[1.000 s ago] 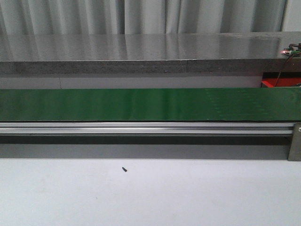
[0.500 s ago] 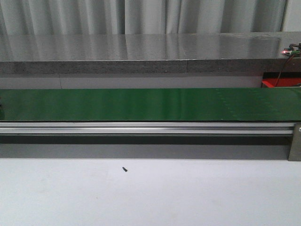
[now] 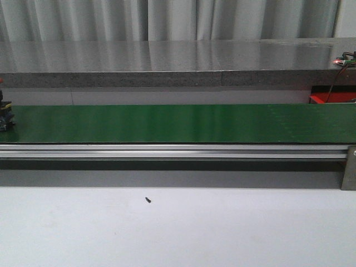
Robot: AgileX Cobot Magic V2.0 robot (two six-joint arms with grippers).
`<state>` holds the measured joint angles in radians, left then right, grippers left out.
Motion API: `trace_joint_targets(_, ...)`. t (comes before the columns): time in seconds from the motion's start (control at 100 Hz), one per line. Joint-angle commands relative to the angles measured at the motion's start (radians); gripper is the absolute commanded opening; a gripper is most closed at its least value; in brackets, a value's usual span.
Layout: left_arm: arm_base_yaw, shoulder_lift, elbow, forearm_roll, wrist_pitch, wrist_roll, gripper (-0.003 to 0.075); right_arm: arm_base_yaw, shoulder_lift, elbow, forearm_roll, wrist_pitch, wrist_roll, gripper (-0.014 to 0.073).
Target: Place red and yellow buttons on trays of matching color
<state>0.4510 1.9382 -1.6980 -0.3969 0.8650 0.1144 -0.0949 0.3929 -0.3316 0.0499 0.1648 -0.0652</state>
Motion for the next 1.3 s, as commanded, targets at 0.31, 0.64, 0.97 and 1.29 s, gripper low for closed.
trace_joint_targets(0.31,-0.054,-0.168,0.145,-0.068,-0.026,0.095,0.0294,0.000,0.003,-0.026,-0.005,-0.086,-0.001,-0.0123)
trace_joint_targets(0.64,-0.070,-0.204,0.279,-0.078,-0.087,0.138,0.0294,0.000,0.003,-0.026,-0.005,-0.086,-0.001,-0.0123)
trace_joint_targets(0.97,-0.070,-0.204,0.310,-0.079,-0.118,0.161,0.0300,0.000,0.003,-0.026,-0.005,-0.086,-0.001,-0.0123)
trace_joint_targets(1.29,-0.070,-0.218,0.310,-0.100,-0.120,0.186,0.0556,0.000,0.003,-0.026,-0.005,-0.086,-0.001,-0.0123)
